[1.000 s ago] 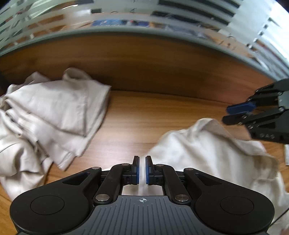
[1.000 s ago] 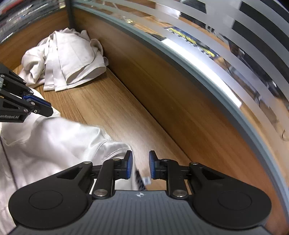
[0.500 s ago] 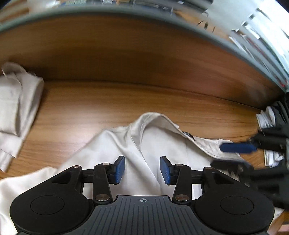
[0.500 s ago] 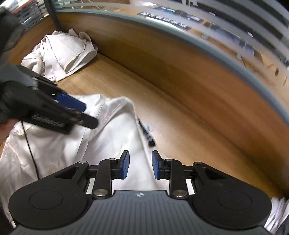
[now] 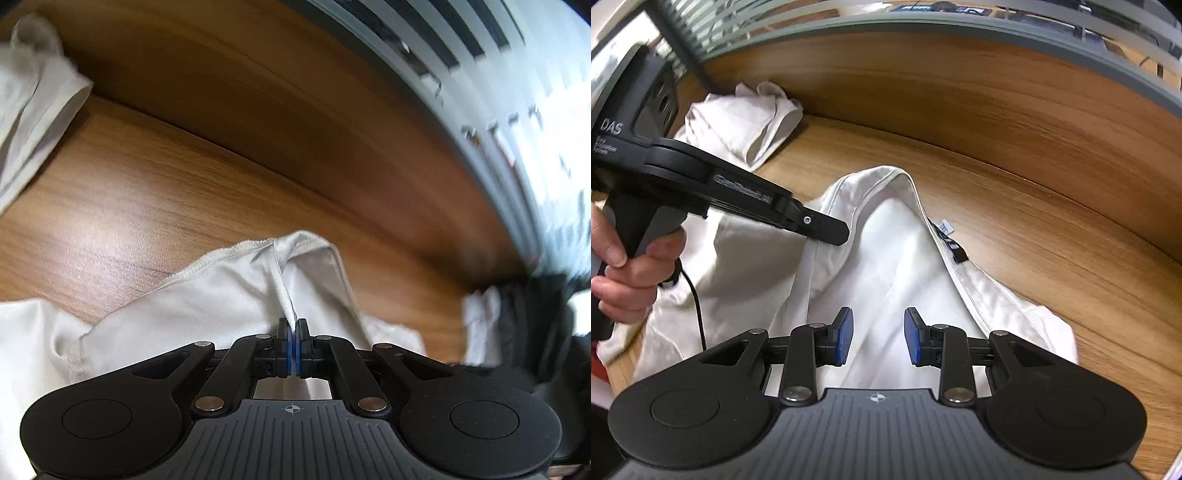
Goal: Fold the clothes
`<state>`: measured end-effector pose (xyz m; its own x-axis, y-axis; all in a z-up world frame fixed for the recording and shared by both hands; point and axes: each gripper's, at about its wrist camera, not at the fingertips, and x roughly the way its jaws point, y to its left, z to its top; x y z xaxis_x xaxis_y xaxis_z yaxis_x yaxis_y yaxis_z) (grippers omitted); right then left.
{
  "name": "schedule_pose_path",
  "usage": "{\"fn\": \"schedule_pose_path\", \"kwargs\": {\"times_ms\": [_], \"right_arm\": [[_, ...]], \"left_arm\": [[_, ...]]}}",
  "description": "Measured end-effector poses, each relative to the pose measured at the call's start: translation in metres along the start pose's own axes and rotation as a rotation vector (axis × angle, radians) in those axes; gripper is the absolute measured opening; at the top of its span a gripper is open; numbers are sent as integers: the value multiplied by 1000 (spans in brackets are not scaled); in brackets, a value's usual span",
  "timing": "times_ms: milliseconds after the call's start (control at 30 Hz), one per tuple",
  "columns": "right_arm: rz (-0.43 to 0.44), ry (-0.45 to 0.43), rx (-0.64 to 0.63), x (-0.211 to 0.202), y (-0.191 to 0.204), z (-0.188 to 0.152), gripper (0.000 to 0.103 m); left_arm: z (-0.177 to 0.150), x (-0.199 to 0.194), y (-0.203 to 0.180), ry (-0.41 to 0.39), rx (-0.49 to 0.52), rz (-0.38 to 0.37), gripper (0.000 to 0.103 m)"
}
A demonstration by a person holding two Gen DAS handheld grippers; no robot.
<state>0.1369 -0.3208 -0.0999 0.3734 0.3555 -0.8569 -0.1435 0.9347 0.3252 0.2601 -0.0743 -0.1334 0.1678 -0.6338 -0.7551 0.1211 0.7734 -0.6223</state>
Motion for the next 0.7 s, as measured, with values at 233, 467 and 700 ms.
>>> {"fn": "schedule_pose_path", "kwargs": {"times_ms": [233, 467, 700], "right_arm": [[131, -35, 141, 16, -21, 10, 34], [273, -19, 251, 38, -36, 14, 34], [369, -7, 279, 52, -39, 18, 34]], "left_arm": [[3, -4, 24, -16, -157, -143, 4], [7, -6, 30, 2, -197, -179, 4], [4, 5, 31, 8, -242, -210, 4]]}}
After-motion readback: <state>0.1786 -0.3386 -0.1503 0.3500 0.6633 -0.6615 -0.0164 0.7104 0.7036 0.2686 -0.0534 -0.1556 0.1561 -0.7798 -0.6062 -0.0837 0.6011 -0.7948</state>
